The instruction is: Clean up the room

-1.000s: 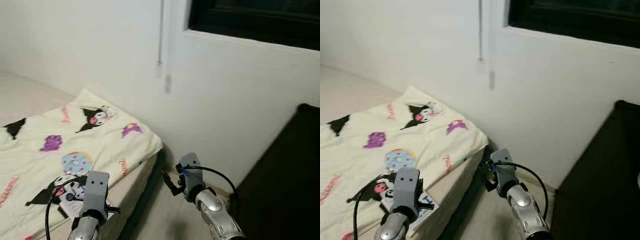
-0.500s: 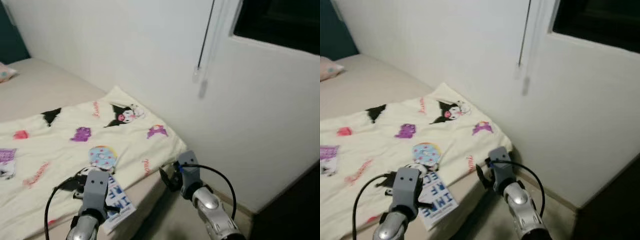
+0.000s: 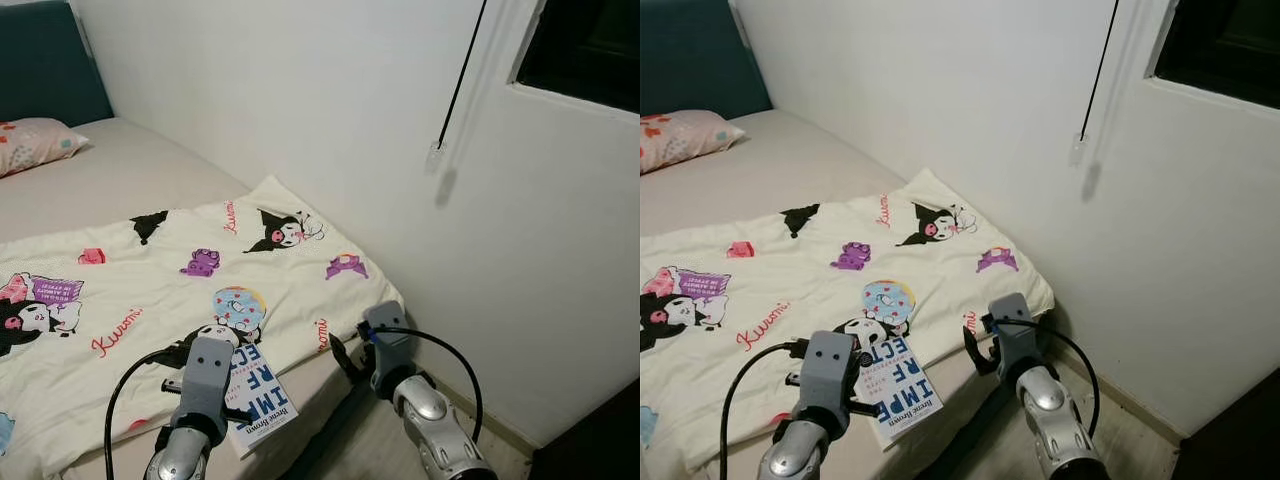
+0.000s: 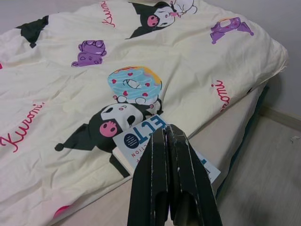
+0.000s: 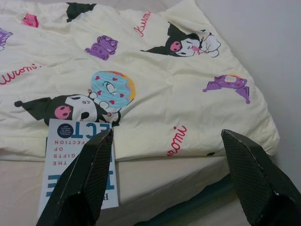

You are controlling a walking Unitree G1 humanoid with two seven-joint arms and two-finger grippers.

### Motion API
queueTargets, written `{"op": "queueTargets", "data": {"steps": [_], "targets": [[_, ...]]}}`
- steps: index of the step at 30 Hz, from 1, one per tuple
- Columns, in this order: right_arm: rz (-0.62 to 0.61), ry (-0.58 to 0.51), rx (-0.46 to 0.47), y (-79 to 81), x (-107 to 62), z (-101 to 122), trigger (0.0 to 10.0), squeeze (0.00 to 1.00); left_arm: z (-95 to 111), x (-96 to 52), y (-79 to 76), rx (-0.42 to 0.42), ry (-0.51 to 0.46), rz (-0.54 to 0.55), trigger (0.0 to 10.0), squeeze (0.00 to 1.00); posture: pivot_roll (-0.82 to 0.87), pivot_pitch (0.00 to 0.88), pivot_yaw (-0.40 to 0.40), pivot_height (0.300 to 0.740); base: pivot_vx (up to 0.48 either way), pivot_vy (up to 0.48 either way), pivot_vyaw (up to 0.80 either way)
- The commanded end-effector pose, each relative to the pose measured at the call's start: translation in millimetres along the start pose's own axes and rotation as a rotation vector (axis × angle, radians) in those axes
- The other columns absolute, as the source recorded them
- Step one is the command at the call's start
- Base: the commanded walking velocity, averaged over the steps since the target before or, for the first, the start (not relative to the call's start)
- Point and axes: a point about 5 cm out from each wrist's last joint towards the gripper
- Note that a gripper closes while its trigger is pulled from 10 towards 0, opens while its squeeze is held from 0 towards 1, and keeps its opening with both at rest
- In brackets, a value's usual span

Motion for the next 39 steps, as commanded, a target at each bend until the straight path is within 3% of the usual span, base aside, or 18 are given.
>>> {"op": "queueTargets", "data": {"steps": [1, 13, 17, 21, 39], "targets": [[-0.004, 0.006, 0.022, 0.1, -1.7, -4.1, 10.0, 0.0, -3.9, -3.6, -0.9, 0.005, 0.023, -0.003, 10.0, 0.0, -0.04, 0.126, -0.047, 0.74, 0.0, -0.48, 0.0], [-0.004, 0.006, 0.026, 0.0, -2.2, -4.4, 10.0, 0.0, -3.7, -3.0, -0.2, -0.016, 0.027, 0.009, 10.0, 0.0, -0.04, 0.127, -0.047, 0.74, 0.0, -0.48, 0.0], [0.001, 0.007, 0.026, 0.8, -2.3, -4.9, 10.0, 0.0, -6.6, -3.6, 2.2, -0.095, 0.06, 0.023, 10.0, 0.0, -0.04, 0.127, -0.052, 0.74, 0.0, 0.332, 0.0], [0.004, 0.008, 0.026, 1.3, -2.0, -4.8, 10.0, 0.0, -6.5, -4.2, 2.5, -0.1, 0.055, 0.024, 10.0, 0.0, -0.04, 0.127, -0.052, 0.74, 0.0, 0.48, 0.0], [0.019, 0.012, -0.006, 2.7, -1.2, -4.3, 10.0, 0.0, -6.5, -5.3, 4.3, -0.059, 0.039, 0.035, 10.0, 0.0, -0.04, 0.117, -0.051, 0.74, 0.0, 0.0, 0.0]]}}
Point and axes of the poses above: a point about 5 cm out from each wrist's last joint towards the gripper, its own x axis pointing out of the wrist towards the gripper, its own z axis along the axis of the wrist's last joint, y = z × x, and after that the axes turned 10 degrees about x, right-handed
